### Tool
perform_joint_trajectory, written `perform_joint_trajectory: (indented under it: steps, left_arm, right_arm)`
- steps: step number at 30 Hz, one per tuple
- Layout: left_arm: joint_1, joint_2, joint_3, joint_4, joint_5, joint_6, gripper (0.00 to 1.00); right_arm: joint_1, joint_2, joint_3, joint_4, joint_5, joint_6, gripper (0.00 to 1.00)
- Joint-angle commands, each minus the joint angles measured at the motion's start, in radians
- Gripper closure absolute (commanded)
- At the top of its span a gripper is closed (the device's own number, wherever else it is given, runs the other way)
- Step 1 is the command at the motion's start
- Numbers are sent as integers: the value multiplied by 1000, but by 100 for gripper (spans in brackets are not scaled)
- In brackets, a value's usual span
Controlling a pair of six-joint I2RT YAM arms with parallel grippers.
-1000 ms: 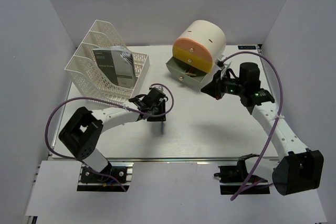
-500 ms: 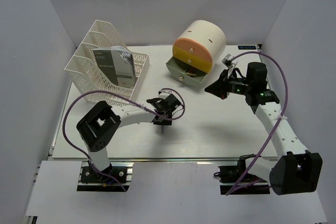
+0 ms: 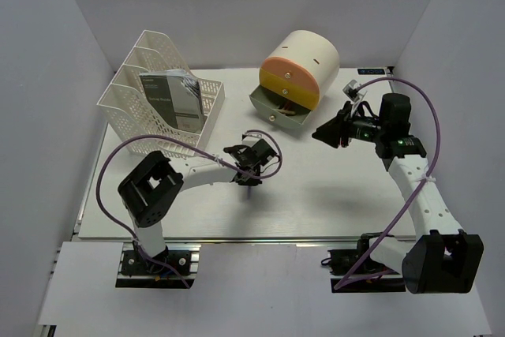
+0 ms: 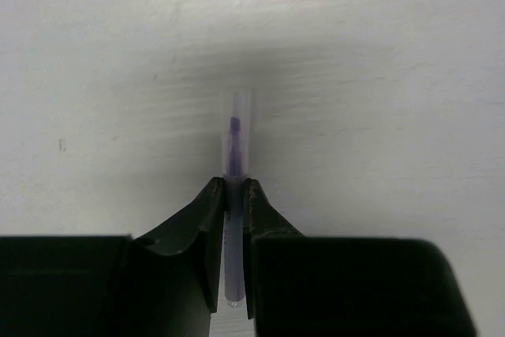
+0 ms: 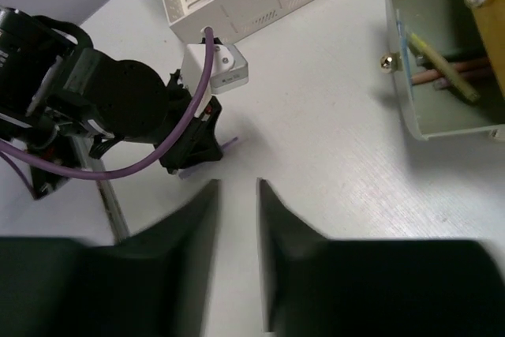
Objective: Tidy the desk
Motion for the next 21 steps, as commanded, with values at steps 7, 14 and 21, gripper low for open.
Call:
perform_joint_trajectory:
  steps: [7,14,21]
  left_arm:
    - [80,-1,364,47,159,-22,100]
    - [201,85,513,209,297,-280,100]
    - [270,150,426,520,299,-652,100]
  right_arm:
    - [-32,-29,19,19,4,-4,59]
    - [-49,-57,-4,56,58,30,100]
    - [-94,-83,-16,76,60,47,100]
